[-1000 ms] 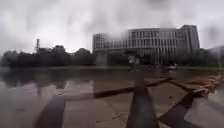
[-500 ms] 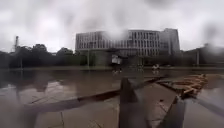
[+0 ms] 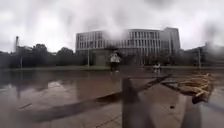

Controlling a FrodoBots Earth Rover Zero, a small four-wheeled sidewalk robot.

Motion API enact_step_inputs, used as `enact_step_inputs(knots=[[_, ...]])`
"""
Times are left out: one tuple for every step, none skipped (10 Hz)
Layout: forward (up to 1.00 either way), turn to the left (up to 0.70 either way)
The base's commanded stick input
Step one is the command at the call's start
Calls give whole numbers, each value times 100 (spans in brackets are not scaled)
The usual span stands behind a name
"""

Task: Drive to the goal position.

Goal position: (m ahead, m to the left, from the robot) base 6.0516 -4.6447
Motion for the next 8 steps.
enact_step_inputs(knots=[[70, 0], [70, -5], [70, -14], [70, -22], [70, -31], [70, -35], [70, -35], [70, -24]])
